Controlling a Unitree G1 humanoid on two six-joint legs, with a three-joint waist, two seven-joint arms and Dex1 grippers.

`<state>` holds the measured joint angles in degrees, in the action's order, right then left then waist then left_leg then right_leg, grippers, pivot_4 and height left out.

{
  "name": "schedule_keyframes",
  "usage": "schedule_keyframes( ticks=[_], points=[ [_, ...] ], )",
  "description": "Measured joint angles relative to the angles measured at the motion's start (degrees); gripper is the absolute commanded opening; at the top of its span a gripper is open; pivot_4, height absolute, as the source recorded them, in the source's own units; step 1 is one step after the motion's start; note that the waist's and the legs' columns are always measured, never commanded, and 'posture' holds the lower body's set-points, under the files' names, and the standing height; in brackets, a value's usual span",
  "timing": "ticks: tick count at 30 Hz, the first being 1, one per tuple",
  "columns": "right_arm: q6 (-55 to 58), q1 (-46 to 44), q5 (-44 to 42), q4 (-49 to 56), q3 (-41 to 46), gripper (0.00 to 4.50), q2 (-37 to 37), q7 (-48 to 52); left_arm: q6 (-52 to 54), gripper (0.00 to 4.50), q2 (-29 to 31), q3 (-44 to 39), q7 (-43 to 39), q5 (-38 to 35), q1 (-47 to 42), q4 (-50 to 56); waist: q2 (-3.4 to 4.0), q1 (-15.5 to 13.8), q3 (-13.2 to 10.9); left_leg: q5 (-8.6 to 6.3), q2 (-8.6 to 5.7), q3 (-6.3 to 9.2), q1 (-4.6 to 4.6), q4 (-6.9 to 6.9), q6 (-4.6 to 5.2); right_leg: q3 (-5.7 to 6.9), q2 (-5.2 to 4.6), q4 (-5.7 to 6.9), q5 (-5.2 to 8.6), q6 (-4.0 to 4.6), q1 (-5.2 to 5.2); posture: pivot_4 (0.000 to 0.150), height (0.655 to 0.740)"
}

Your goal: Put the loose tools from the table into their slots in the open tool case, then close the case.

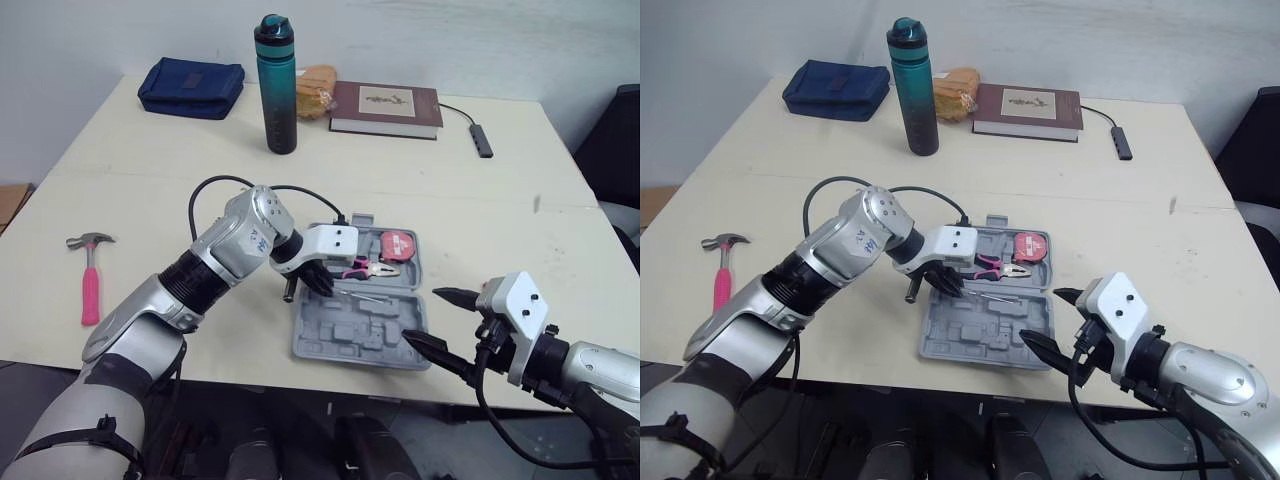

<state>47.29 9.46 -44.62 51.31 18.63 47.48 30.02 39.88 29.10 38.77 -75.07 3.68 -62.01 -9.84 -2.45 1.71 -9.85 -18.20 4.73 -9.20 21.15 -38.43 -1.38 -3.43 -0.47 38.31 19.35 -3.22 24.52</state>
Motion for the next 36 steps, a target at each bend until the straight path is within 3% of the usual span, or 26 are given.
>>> schedule_keyframes(
  ticks=[1, 9, 11, 16, 17, 19, 27, 36],
  points=[
    [0.00, 0.15, 0.00, 0.01, 0.00, 4.50, -0.01, -0.02, -0.25, 0.01, 0.06, -0.08, 0.00, 0.09, 0.13, 0.09, 0.00, 0.01, 0.00, 0.00, 0.00, 0.00, 0.00, -0.01, 0.00, 0.00, 0.00, 0.01, 0.00, 0.00, 0.00, 0.150, 0.7377],
    [-0.06, 1.45, -0.14, 0.19, 0.03, 4.50, -0.06, 0.02, 0.95, 3.90, 3.89, -2.61, -2.55, -1.56, 2.26, 5.77, 0.00, 0.05, 0.00, 0.00, 0.03, 0.04, 0.02, -0.20, 0.00, 0.00, 0.00, 0.20, 0.01, 0.02, 0.00, 0.150, 0.7377],
    [-0.13, 1.67, -0.13, 0.21, 0.02, 4.50, -0.08, 0.03, 1.27, 4.35, 4.86, -4.38, -2.41, -2.15, 2.50, 6.96, 0.00, 0.08, 0.00, 0.00, 0.02, 0.04, 0.01, -0.25, 0.00, 0.00, 0.00, 0.24, 0.01, 0.02, 0.00, 0.150, 0.7377],
    [-0.95, 1.76, 0.14, 0.20, -0.07, 4.50, -0.11, 0.11, -7.15, 4.35, 2.63, -10.85, 0.42, -5.52, 8.41, 3.97, 0.01, -0.03, 0.00, -0.01, 0.03, 0.08, 0.03, -0.38, 0.01, 0.03, -0.02, 0.32, 0.01, 0.02, -0.01, 0.150, 0.7377],
    [-1.10, 1.61, 0.20, 0.18, -0.28, 4.50, -0.12, 0.15, -9.49, 4.11, 0.20, -13.78, 1.65, -7.38, 10.13, 1.66, 0.01, -0.05, 0.00, -0.02, 0.04, 0.09, 0.06, -0.46, 0.03, 0.04, -0.02, 0.34, 0.01, 0.01, -0.01, 0.150, 0.7377],
    [-1.22, 1.20, 0.34, 0.09, -0.45, 4.50, -0.13, 0.21, -13.71, 3.53, -2.40, -17.15, 2.31, -10.30, 12.17, -1.19, 0.01, -0.05, 0.00, -0.03, 0.04, 0.12, 0.11, -0.53, 0.05, 0.06, -0.02, 0.36, 0.01, 0.01, -0.01, 0.150, 0.7377],
    [-1.31, 0.79, 0.63, -0.11, -0.70, 4.50, -0.12, 0.55, -26.24, 0.14, -2.68, -21.09, -0.30, -12.61, 16.74, -9.18, 0.01, 0.02, 0.00, -0.03, 0.02, 0.13, 0.08, -0.54, 0.04, 0.04, 0.01, 0.41, 0.01, 0.01, -0.01, 0.150, 0.7377],
    [-1.30, -0.06, 0.63, -0.55, -0.83, 4.50, -0.11, 0.77, -27.53, 0.06, -2.42, -18.86, 1.86, -7.90, 15.56, -11.17, -0.01, 0.01, 0.03, -0.04, -0.01, 0.20, 0.01, -0.55, 0.04, 0.05, 0.02, 0.39, 0.01, 0.01, -0.11, 0.150, 0.7377]
  ],
)
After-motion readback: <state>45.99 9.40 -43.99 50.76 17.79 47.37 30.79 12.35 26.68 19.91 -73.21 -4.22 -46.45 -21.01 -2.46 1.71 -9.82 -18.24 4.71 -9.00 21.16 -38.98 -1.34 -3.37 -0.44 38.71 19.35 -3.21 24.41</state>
